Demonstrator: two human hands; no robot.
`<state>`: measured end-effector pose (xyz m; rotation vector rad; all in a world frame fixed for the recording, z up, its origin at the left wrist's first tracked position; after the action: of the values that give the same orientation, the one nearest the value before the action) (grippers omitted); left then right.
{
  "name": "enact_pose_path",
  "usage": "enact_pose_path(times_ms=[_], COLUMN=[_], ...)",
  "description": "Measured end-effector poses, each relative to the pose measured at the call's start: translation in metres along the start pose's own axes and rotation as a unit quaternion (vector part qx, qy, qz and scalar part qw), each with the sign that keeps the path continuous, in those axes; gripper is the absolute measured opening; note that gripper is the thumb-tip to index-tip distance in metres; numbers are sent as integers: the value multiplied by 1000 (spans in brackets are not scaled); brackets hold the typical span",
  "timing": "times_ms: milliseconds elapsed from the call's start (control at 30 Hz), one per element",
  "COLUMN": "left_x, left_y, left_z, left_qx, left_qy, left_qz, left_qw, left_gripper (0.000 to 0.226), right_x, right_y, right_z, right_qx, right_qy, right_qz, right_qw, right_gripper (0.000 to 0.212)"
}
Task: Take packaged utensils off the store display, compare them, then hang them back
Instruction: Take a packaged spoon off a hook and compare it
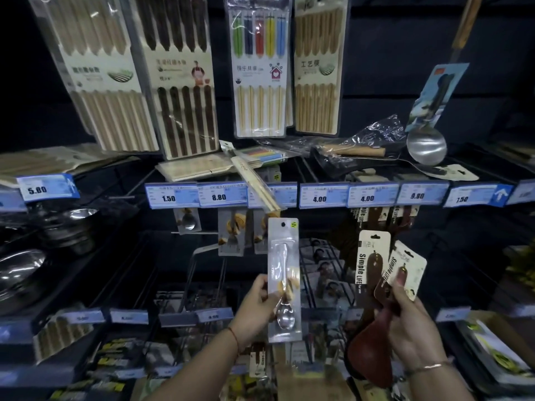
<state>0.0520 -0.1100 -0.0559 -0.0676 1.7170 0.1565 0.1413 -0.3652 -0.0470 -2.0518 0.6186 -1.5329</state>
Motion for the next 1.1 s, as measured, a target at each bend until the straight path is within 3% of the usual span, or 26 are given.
enact_pose_path(times_ms=[200, 400, 700, 800, 967, 1100], left_x=[1, -9, -10, -6, -2, -2], left_y=[45, 15, 7, -4, -18, -30], left_z=[-11, -10, 2, 6, 8, 7], left_qx=[-36, 47, 72, 88, 114, 122], left_qy=[-17, -56, -61, -32, 16, 44], left_qz=[-21, 15, 29, -27, -201, -247], left_qw=[999, 997, 995, 995, 973, 960], left_gripper=[11, 8, 14, 22, 41, 42], right_x=[-25, -62, -60, -58, -54, -54], right_y=[-21, -79, -88, -87, -72, -57], right_z=[-6, -14, 2, 7, 10, 12], right_qx=[1, 31, 26, 15, 27, 54], right_qy=[-10, -53, -76, -67, -52, -42], right_qz=[11, 17, 5, 9, -39, -59], right_qw=[1000, 998, 997, 998, 998, 996], right_gripper=[59, 45, 29, 24, 37, 45])
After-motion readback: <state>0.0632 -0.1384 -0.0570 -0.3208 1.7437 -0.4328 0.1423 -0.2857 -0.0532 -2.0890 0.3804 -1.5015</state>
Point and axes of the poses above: each hand's wrist, its own z-axis towards the middle knuckle, its own y-axis out of the back of the hand, x = y × z, the point moved 2 cm from there along z, towards the middle knuckle, and after that the axes turned 6 degrees about x, right-handed, at the moved point
